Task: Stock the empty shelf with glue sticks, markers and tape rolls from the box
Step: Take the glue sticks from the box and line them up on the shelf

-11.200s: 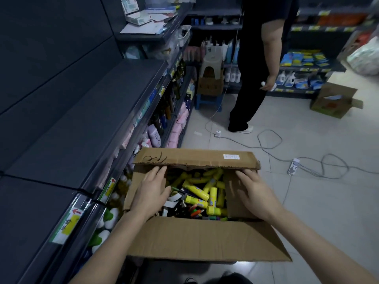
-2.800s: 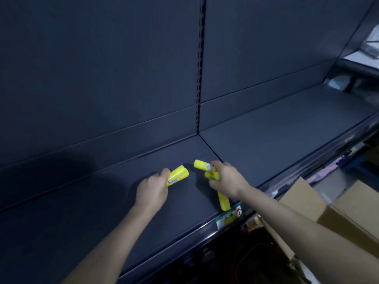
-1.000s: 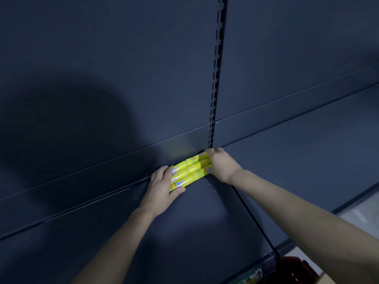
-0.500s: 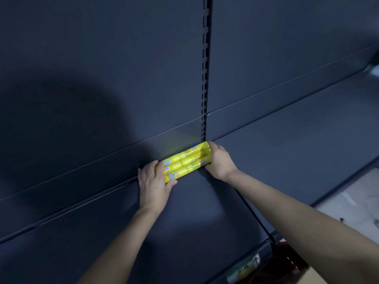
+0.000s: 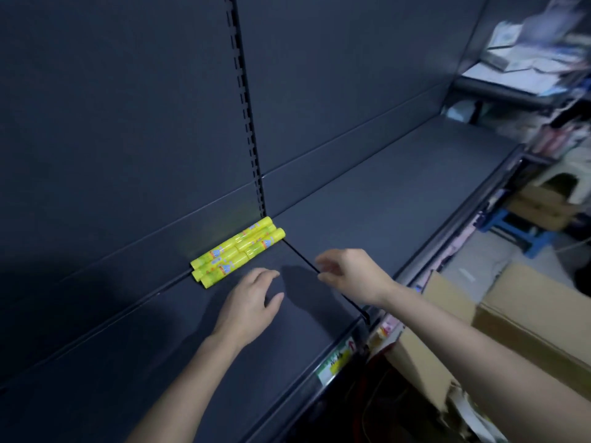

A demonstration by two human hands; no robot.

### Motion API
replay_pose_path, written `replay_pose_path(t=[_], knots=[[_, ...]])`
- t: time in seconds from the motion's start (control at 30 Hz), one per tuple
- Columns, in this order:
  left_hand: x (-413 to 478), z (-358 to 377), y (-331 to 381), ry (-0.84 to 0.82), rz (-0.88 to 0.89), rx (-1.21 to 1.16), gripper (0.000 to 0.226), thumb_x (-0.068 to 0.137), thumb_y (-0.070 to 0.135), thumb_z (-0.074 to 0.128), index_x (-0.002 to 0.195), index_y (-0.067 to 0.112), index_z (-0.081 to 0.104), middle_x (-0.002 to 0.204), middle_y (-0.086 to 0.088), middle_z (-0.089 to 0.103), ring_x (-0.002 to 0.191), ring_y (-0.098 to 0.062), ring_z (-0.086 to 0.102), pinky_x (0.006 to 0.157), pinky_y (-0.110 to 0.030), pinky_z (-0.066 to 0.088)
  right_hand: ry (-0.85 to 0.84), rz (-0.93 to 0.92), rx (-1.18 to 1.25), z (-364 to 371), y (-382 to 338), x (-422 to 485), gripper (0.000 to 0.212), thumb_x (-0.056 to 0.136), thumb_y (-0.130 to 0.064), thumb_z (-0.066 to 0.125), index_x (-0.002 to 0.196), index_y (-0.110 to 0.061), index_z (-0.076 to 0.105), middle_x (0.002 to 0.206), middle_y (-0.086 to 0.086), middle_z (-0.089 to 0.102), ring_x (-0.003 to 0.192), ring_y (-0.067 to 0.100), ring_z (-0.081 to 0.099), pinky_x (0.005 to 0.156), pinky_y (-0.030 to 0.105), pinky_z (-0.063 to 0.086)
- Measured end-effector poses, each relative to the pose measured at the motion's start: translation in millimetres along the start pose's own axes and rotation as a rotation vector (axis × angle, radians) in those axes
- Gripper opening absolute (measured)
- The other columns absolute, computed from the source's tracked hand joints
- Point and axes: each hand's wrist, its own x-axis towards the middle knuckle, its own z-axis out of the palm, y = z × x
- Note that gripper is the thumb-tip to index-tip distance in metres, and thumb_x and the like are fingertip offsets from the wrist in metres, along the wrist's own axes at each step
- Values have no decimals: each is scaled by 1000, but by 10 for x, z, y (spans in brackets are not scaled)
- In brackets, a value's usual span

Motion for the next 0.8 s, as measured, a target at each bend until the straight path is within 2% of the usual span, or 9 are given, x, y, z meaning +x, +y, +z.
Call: replay_pose_path(t=[0.17,0.3,0.4,0.5,0.57,0.7,0.8], knots=[[-208,83,343,-115,105,-85,30,88,21,64,116,12,64,116,3,60,108,-14,58,95,-27,45,148,123,-3,-21,235,-838,27,90,-18,60,116,-11,65,106,2,71,100,18,65,86,26,47],[-293,188,748,-169,226,-156,32,88,23,63,120,15,62,116,9,58,106,-7,56,92,-21,44,217,209,-32,-99,433,-1429,24,92,-19,59,113,-11,66,104,3,70,96,20,64,84,33,50],[-290,280,1114,-223,332,-180,32,88,24,63,119,17,62,114,11,57,105,-7,56,90,-22,44,275,310,-54,-205,614,-1847,27,93,-22,58,117,-12,65,107,2,69,98,18,63,83,29,49],[-285,394,1465,-270,424,-195,31,87,24,62,117,18,62,112,12,58,102,-5,55,91,-26,47,277,410,-111,-261,861,-2240,21,92,-23,57,108,-13,66,98,3,69,90,21,62,70,28,42],[-312,487,1673,-317,464,-196,33,89,24,61,121,16,61,112,11,56,101,-4,54,89,-23,46,265,481,-150,-270,1037,-2510,18,91,-22,57,103,-13,66,95,5,69,87,24,61,67,30,39],[-353,704,2036,-420,523,-183,35,91,23,60,124,14,60,118,6,57,107,-10,55,92,-26,46,190,624,-201,-281,1443,-3037,24,90,-21,57,109,-9,65,104,8,69,97,28,61,74,33,41],[-353,857,2279,-495,540,-155,33,91,24,59,122,16,61,115,5,59,105,-10,56,91,-31,48,146,733,-180,-282,1755,-3376,28,91,-25,56,113,-8,63,107,9,67,103,29,60,77,34,45]])
